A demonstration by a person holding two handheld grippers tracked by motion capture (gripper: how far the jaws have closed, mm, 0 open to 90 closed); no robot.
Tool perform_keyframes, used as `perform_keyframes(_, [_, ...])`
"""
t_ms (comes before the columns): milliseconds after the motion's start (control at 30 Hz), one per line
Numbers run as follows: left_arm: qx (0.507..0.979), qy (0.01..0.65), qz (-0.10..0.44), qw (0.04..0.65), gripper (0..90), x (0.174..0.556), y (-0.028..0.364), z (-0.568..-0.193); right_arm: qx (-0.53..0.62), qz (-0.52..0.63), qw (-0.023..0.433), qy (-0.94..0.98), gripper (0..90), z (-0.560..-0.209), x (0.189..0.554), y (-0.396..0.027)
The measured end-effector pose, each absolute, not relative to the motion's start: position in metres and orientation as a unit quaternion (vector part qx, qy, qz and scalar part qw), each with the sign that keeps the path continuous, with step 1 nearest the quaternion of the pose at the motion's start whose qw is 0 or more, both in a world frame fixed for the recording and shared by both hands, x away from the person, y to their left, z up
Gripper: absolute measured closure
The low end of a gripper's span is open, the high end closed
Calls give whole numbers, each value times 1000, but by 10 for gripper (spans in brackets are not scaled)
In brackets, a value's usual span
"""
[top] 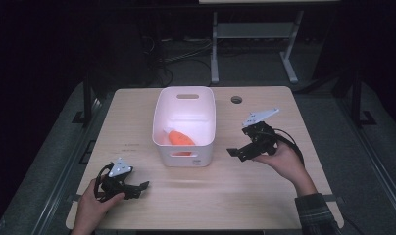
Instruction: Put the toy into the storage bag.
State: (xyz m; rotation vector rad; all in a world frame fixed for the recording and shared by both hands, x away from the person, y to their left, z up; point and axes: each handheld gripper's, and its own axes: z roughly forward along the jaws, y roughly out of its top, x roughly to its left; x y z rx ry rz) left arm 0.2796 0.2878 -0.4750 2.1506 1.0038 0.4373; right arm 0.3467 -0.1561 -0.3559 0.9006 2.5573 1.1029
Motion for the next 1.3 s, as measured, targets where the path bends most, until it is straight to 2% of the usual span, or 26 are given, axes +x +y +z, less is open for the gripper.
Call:
perform_keyframes(1067, [833,388,169,356,127,280,288,-475,363,386,172,830,67,-429,288,-203])
perform_keyframes(1300, [833,388,169,356,127,280,288,-475,385,386,175,820,66,-442,276,-213])
